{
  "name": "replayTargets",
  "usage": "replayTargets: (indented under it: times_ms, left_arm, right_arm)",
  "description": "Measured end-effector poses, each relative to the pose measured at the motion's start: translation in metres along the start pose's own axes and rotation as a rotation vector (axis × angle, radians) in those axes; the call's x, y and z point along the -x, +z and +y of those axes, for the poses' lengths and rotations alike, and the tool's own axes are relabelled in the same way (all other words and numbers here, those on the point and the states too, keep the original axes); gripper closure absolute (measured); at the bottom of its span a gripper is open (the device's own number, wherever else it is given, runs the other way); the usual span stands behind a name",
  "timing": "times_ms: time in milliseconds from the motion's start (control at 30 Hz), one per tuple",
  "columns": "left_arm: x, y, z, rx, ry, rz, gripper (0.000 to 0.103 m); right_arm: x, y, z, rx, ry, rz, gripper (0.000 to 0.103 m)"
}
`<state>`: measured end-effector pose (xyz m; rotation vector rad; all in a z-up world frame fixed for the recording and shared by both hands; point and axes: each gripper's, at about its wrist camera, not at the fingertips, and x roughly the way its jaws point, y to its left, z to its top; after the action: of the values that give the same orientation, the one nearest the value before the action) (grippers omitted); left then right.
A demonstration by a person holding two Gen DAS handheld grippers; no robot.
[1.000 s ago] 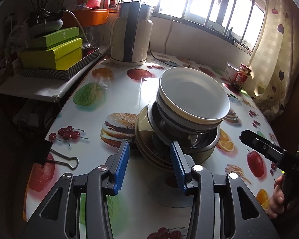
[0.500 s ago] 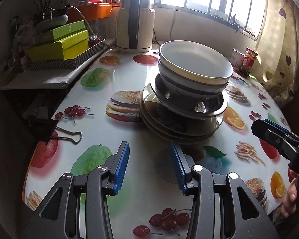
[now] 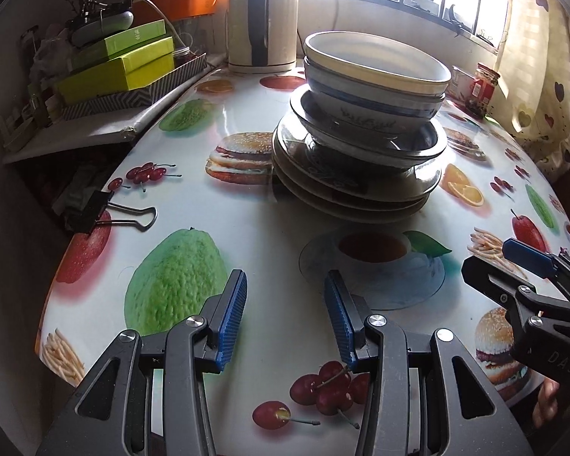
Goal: Organize plates and bowls
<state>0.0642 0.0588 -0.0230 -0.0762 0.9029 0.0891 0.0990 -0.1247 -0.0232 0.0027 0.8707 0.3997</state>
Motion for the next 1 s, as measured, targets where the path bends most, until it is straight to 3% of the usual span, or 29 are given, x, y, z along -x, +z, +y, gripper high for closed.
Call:
replayTargets:
  times_ms: [300,400,733,1000]
  left_arm:
    - [-0.005,-0.006,-0.005,-0.014,0.008,0.017,0.059]
    - [-0.006,-0.006,-0.005,-0.014,0.012,0.012,0.059]
    - [-0.005,-0.008,-0.007,0.002,0.030,-0.005,0.057]
    - [-0.005,-0.008,-0.006,0.006,0.030,-0.007,0.057]
  right_arm:
    - [-0.009,-0.010,-0.001,-0.004,-0.046,0.043,0.028]
    - [-0.010,-0.011,-0.002,-0.007,-0.058,0.042,0.018]
    - [-0.013,-0.013,-0.001,0.001,-0.131,0.036,0.016]
    - [-0.016,-0.018,0.004,0.023,-0.179,0.047,0.005]
